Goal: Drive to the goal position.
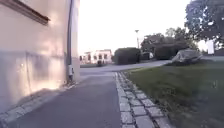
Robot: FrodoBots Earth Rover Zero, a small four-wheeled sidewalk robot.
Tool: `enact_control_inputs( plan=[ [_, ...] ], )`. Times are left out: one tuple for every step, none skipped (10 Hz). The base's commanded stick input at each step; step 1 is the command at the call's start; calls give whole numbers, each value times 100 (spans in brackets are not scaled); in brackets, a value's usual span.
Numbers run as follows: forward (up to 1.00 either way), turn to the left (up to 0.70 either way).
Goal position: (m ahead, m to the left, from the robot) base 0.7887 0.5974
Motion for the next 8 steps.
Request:
enact_control_inputs(
  plan=[
    [50,0],
    [50,0],
    [50,0],
    [50,0],
    [50,0],
    [50,0],
    [50,0],
    [50,0]
  ],
)
